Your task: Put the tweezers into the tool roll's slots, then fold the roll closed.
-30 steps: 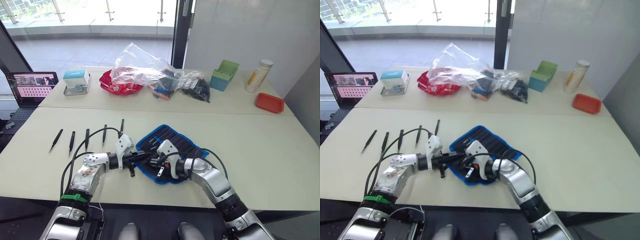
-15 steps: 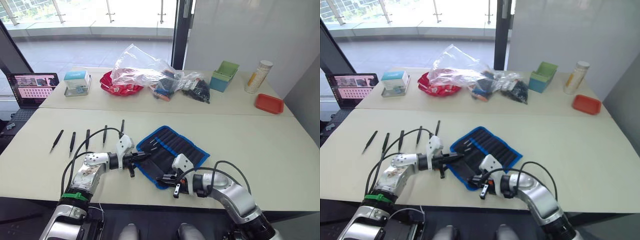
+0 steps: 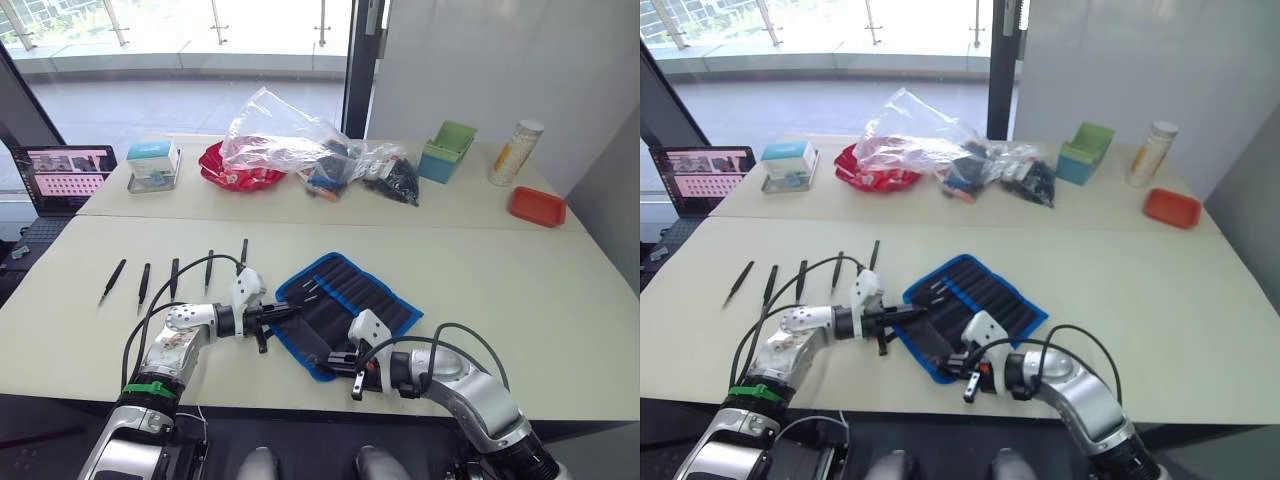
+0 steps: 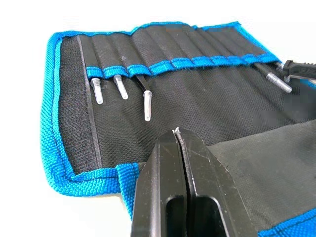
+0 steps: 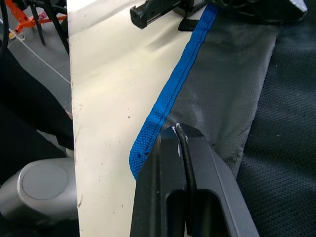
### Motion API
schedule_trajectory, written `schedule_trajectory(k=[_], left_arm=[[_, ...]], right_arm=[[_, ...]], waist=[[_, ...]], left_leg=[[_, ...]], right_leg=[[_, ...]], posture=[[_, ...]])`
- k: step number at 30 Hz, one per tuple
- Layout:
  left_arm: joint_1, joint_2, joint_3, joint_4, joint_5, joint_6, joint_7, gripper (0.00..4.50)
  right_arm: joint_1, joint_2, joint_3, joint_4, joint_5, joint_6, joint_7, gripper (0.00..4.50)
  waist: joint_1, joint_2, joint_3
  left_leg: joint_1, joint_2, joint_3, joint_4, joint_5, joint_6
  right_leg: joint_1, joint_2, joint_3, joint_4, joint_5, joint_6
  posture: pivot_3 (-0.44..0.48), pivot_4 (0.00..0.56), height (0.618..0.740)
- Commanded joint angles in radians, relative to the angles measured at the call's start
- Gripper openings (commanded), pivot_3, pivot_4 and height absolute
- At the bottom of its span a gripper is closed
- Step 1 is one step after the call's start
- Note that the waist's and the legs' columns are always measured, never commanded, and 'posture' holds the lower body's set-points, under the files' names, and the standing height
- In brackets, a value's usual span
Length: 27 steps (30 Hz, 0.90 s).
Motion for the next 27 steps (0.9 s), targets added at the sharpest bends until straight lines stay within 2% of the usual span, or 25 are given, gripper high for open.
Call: schedule_trajectory(k=[1,4,7,13,17,22,26,27], left_arm=[[-0.006,0.004,0.051,-0.119,-0.073,0.062,-0.009,0.03],[0.009,0.017,0.068,-0.244,-0.145,0.164,-0.025,0.03],[0.021,0.041,0.154,-0.337,-0.232,0.261,0.022,0.03],[0.124,0.166,0.362,-0.315,-0.243,0.265,0.108,0.03],[0.225,0.219,0.462,-0.296,-0.214,0.212,0.143,0.0],[0.354,0.265,0.658,-0.178,-0.212,0.159,0.224,1.48],[0.502,0.286,0.786,-0.179,-0.242,0.161,0.224,2.82],[0.533,0.284,0.805,-0.181,-0.243,0.159,0.223,3.16]], right_arm=[[-0.038,0.014,-0.071,-0.086,0.089,0.008,0.015,0.0],[-0.064,0.03,-0.105,-0.117,0.141,0.032,-0.001,0.0],[-0.094,0.048,-0.175,-0.146,0.188,0.051,-0.049,0.0],[-0.036,-0.044,-0.327,-0.162,0.137,-0.021,-0.111,0.0],[0.06,-0.105,-0.404,-0.113,0.077,-0.133,-0.11,1.2],[0.214,-0.108,-0.592,-0.037,0.101,-0.246,-0.113,2.88],[0.327,-0.102,-0.718,-0.004,0.13,-0.303,-0.104,4.27],[0.349,-0.102,-0.738,0.011,0.13,-0.318,-0.099,4.5]], waist=[[0.0,-0.001,0.001],[0.001,-0.002,0.002],[0.001,-0.002,0.002],[-0.003,-0.002,0.002],[0.002,-0.002,0.003],[0.005,-0.004,0.005],[-0.001,-0.005,0.005],[-0.001,-0.005,0.005]], left_leg=[[-0.001,0.0,0.0,0.0,0.0,0.0],[-0.003,0.0,-0.001,0.0,0.0,0.0],[-0.004,0.0,-0.002,0.0,0.0,0.0],[-0.003,0.0,-0.002,-0.001,0.0,0.0],[-0.003,0.0,-0.002,-0.002,0.0,0.0],[-0.004,0.0,-0.002,-0.002,0.0,0.0],[-0.003,0.0,-0.001,-0.006,-0.001,0.0],[-0.003,0.0,0.0,-0.007,-0.001,0.0]], right_leg=[[0.0,0.0,0.0,0.0,0.0,0.0],[-0.001,0.0,0.0,0.0,0.0,0.0],[-0.001,0.0,0.0,-0.001,0.0,0.0],[-0.002,0.0,0.0,-0.001,0.0,0.0],[-0.001,-0.001,-0.001,-0.003,0.0,0.0],[-0.001,-0.001,-0.001,-0.005,0.0,-0.001],[-0.001,-0.002,0.0,-0.007,0.0,-0.001],[-0.001,-0.002,0.0,-0.007,-0.001,-0.001]], posture=[[0.0,0.15,0.723],[0.0,0.15,0.723],[0.0,0.15,0.723],[0.0,0.15,0.723],[0.0,0.15,0.723],[0.0,0.15,0.723],[0.0,0.15,0.723],[0.0,0.15,0.723]])
